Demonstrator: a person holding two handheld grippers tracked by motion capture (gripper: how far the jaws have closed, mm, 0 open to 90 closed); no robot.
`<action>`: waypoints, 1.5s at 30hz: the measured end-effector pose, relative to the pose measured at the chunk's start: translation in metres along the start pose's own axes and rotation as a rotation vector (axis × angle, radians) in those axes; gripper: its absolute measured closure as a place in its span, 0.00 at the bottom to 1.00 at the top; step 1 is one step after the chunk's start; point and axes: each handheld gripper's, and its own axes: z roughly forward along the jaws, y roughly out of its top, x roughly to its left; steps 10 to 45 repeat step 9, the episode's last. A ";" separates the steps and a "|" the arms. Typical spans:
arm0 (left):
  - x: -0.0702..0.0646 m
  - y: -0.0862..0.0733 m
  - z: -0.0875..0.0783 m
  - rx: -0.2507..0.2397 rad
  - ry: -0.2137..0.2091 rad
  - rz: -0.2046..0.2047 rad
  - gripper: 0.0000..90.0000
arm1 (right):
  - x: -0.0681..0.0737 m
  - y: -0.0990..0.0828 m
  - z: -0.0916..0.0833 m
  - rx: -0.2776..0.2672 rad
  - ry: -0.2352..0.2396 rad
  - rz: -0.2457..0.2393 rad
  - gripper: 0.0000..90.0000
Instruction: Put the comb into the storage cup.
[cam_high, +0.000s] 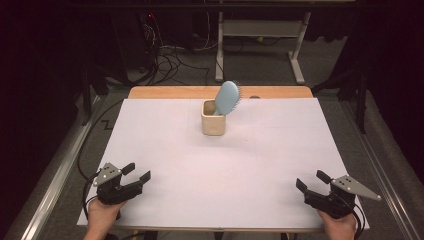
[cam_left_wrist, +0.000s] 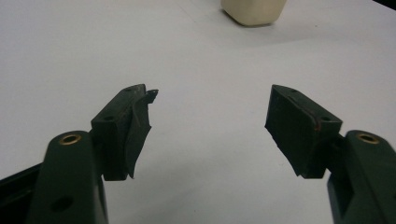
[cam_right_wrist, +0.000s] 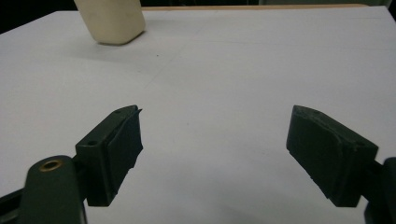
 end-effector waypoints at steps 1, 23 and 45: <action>0.000 0.000 0.000 0.000 -0.001 -0.001 0.34 | 0.000 -0.001 -0.001 0.000 -0.005 -0.002 0.21; 0.000 0.000 0.001 0.003 -0.006 -0.001 0.34 | -0.001 -0.003 -0.004 0.001 -0.013 -0.002 0.21; 0.000 0.000 0.001 0.003 -0.006 -0.001 0.34 | -0.001 -0.003 -0.004 0.001 -0.013 -0.002 0.21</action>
